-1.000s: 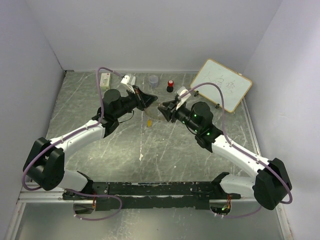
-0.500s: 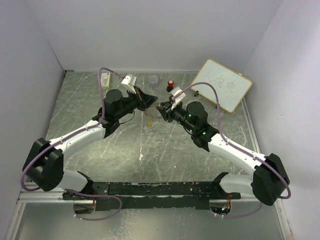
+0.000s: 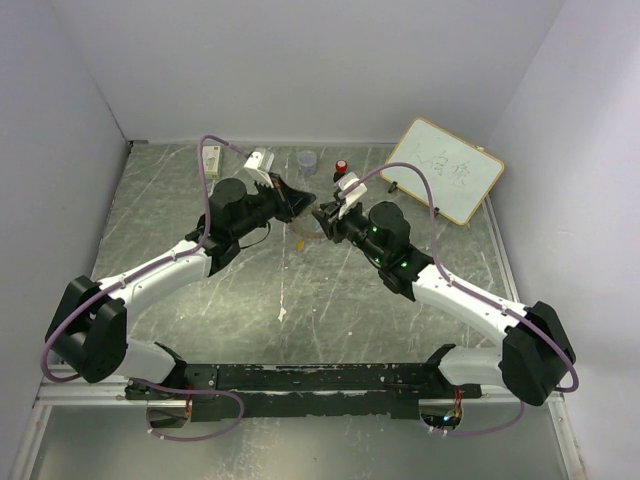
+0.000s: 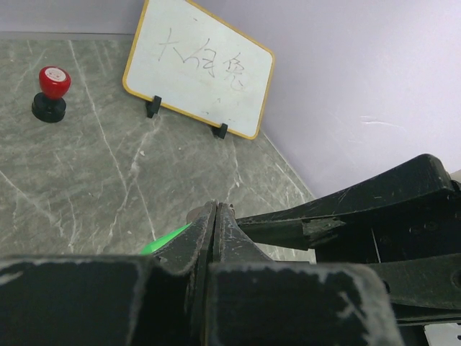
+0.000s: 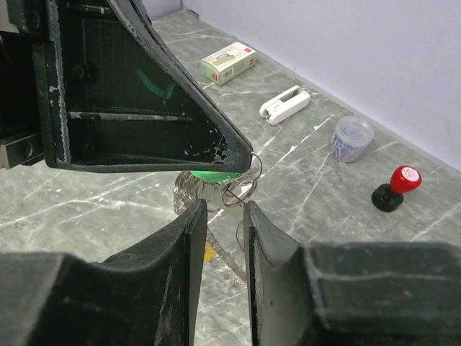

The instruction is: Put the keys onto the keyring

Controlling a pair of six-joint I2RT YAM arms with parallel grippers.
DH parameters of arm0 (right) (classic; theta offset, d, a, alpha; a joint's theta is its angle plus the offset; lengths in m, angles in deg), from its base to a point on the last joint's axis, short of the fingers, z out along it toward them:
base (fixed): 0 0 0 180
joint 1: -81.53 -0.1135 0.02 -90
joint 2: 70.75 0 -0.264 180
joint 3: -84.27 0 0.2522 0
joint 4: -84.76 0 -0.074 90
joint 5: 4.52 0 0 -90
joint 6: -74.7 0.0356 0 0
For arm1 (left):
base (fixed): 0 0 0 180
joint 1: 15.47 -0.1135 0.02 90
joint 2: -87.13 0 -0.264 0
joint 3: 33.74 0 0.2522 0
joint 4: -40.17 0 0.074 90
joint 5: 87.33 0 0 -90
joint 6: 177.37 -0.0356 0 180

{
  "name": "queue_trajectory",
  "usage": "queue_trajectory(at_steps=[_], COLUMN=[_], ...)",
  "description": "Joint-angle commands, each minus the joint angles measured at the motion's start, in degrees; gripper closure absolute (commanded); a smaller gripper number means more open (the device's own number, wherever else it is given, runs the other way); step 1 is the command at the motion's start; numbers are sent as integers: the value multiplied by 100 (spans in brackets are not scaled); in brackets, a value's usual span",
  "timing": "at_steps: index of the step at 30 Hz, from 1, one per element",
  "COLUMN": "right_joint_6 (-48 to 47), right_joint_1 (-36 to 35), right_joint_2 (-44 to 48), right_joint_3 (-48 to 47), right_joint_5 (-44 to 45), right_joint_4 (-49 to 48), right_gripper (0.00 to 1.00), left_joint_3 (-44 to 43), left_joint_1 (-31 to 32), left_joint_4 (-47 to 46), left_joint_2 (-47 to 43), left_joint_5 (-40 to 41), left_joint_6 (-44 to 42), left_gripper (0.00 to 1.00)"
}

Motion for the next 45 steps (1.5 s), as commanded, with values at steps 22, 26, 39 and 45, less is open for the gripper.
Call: queue_trajectory(at_steps=[22,26,39,45], right_joint_6=[18,41,46,33], right_joint_1=[-89,-89,-137,-148], right_joint_2=[-175,-209,1,285], right_joint_3=[-223,-223,-5,187], right_joint_5=[228,240,493,581], right_joint_4=[-255,-333,-525,-526], right_gripper=[78,79,100,100], left_joint_3=[-365,-374,-389,-445], left_joint_1=[92,88,101,101], left_joint_4=[-177,-194,-129,-3], left_joint_2=[-178,-157,-102,-96], left_joint_5=[12,-5,76,202], left_joint_6=[2,9,-22,-119], left_gripper=[93,93,93,93])
